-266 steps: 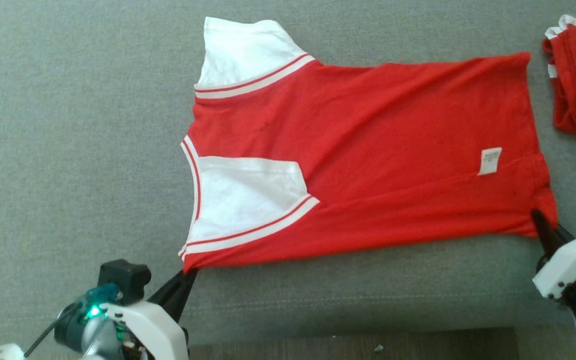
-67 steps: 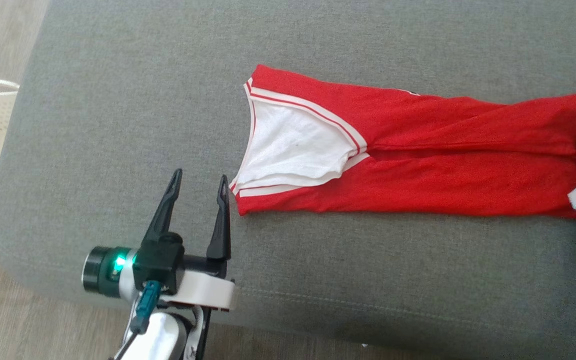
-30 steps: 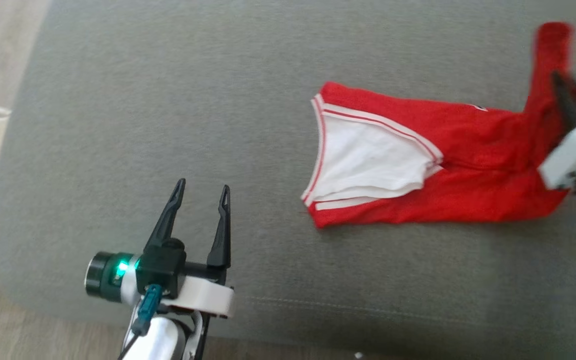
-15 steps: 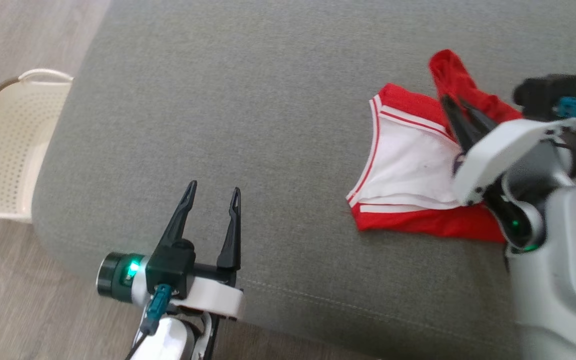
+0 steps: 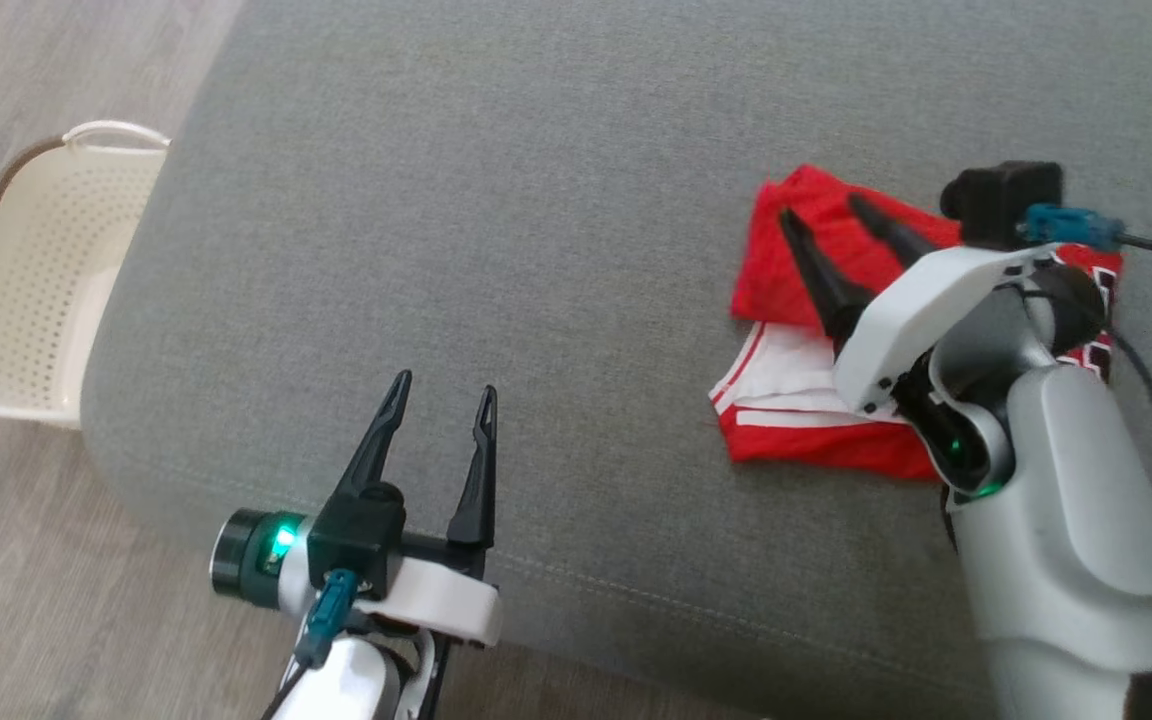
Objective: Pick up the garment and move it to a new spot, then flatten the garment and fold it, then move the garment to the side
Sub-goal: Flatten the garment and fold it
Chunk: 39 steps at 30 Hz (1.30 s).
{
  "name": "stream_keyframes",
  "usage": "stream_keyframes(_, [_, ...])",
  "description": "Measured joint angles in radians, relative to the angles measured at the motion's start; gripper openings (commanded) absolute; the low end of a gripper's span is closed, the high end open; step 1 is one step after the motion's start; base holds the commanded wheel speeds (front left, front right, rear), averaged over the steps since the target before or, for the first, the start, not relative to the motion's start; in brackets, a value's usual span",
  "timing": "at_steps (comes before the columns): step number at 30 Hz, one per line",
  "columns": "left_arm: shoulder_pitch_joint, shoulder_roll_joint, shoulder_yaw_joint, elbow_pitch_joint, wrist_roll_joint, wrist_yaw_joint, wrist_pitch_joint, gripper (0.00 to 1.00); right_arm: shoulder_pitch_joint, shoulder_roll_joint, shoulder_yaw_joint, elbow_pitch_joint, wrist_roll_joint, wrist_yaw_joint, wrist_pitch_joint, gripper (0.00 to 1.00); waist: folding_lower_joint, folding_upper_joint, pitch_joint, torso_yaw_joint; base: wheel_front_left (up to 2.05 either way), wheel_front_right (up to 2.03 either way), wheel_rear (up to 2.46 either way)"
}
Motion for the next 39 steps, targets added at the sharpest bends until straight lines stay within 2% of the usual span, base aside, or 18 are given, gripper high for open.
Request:
stream_keyframes(5, [0.0, -0.001, 0.008, 0.006, 0.007, -0.001, 0.0, 1.0, -0.009, -0.009, -0.037, -0.082, 0.019, 0.0, -0.118, 1.0, 0.0, 0.0, -0.009, -0.035, 0.0, 0.0, 0.0])
stream_keyframes(11, [0.002, -0.001, 0.018, -0.004, 0.011, -0.004, 0.0, 1.0, 0.01, -0.098, -0.124, -0.113, 0.007, 0.0, -0.247, 1.0, 0.0, 0.0, -0.033, -0.104, 0.0, 0.0, 0.0])
stream_keyframes(17, [0.004, 0.002, 0.024, -0.004, 0.02, -0.021, 0.0, 1.0, 0.099, -0.134, -0.093, -0.008, 0.037, 0.0, -0.304, 1.0, 0.0, 0.0, -0.067, -0.17, 0.0, 0.0, 0.0])
stream_keyframes(18, [0.004, 0.002, 0.023, -0.004, 0.021, -0.022, 0.0, 1.0, 0.107, -0.147, -0.075, 0.015, 0.04, 0.0, -0.305, 0.96, 0.0, 0.0, -0.073, -0.175, 0.0, 0.0, 0.0])
stream_keyframes(19, [0.004, 0.001, 0.023, -0.004, 0.025, -0.022, 0.0, 1.0, 0.11, -0.165, -0.046, 0.037, 0.047, 0.0, -0.305, 0.41, 0.0, 0.0, -0.076, -0.177, 0.0, 0.0, 0.0])
stream_keyframes(20, [0.004, 0.001, 0.023, -0.005, 0.025, -0.027, 0.0, 1.0, 0.107, -0.184, -0.015, 0.055, 0.058, 0.0, -0.306, 0.0, 0.0, 0.0, -0.077, -0.175, 0.0, 0.0, 0.0])
stream_keyframes(24, [0.004, 0.001, 0.017, 0.002, 0.026, -0.031, 0.0, 1.0, 0.043, -0.249, 0.13, 0.143, 0.103, 0.0, -0.316, 0.0, 0.0, 0.0, -0.07, -0.151, 0.0, 0.0, 0.0])
stream_keyframes(28, [0.004, -0.001, 0.005, 0.004, 0.025, -0.043, 0.0, 1.0, -0.076, -0.282, 0.255, 0.251, 0.172, 0.0, -0.323, 0.0, 0.0, 0.0, -0.059, -0.117, 0.0, 0.0, 0.0])
stream_keyframes(34, [0.003, -0.009, -0.022, 0.008, 0.023, -0.048, 0.0, 1.0, -0.166, -0.281, 0.409, 0.41, 0.268, 0.0, -0.305, 0.0, 0.0, 0.0, -0.041, -0.074, 0.0, 0.0, 0.0])
stream_keyframes(39, [0.003, -0.011, -0.022, 0.01, 0.023, -0.047, 0.0, 1.0, -0.162, -0.267, 0.536, 0.402, 0.411, 0.0, -0.248, 0.0, 0.0, 0.0, -0.037, -0.07, 0.0, 0.0, 0.0])
